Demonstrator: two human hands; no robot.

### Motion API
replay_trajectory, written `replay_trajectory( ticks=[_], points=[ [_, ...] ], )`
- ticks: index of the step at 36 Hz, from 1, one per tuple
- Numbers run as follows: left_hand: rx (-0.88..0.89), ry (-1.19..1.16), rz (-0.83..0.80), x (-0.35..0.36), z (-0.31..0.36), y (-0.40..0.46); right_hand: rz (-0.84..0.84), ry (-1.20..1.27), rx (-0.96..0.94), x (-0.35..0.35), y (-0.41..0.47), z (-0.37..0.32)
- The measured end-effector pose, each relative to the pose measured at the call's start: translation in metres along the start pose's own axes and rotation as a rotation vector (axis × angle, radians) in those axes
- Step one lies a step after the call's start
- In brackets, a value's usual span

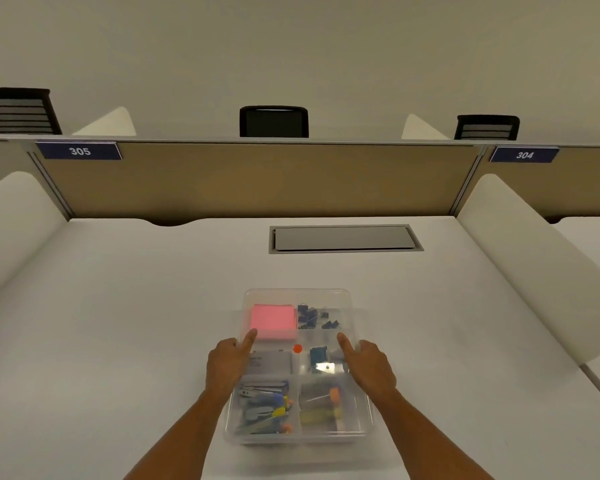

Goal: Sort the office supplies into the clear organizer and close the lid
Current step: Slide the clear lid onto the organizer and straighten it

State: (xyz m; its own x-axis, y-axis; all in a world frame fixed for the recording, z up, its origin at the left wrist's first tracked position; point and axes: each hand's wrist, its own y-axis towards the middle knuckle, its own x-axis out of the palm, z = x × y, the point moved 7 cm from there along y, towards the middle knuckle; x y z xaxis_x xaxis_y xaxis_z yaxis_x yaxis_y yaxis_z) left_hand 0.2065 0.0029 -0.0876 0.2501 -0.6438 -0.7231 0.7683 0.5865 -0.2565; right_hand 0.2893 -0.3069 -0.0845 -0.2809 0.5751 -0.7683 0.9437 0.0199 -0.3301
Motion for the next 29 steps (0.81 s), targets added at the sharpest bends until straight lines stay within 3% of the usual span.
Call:
replay_trajectory(
  ticks=[6,9,13,15,19,22,29],
  points=[
    [0.022,0.103,-0.046,0.004,-0.002,0.004,-0.046,-0.038,0.027,-0.004,0.007,-0.001],
    [0.05,0.21,-0.064,0.001,0.003,0.012,0.01,-0.059,0.026,-0.013,0.013,-0.011],
    [0.061,0.179,0.024,-0.011,0.017,0.024,0.152,-0.081,-0.094,-0.025,0.023,-0.04],
    [0.181,0.22,0.093,-0.013,0.034,0.026,0.175,-0.153,-0.192,-0.023,0.03,-0.053],
    [0.409,0.4,0.035,0.008,0.06,0.029,0.12,-0.308,-0.334,-0.009,0.041,-0.066],
    [0.435,0.493,-0.023,0.024,0.06,0.032,0.078,-0.373,-0.39,0.003,0.045,-0.066],
    [0.436,0.525,0.006,0.029,0.056,0.036,0.077,-0.404,-0.374,0.013,0.052,-0.06]
  ],
)
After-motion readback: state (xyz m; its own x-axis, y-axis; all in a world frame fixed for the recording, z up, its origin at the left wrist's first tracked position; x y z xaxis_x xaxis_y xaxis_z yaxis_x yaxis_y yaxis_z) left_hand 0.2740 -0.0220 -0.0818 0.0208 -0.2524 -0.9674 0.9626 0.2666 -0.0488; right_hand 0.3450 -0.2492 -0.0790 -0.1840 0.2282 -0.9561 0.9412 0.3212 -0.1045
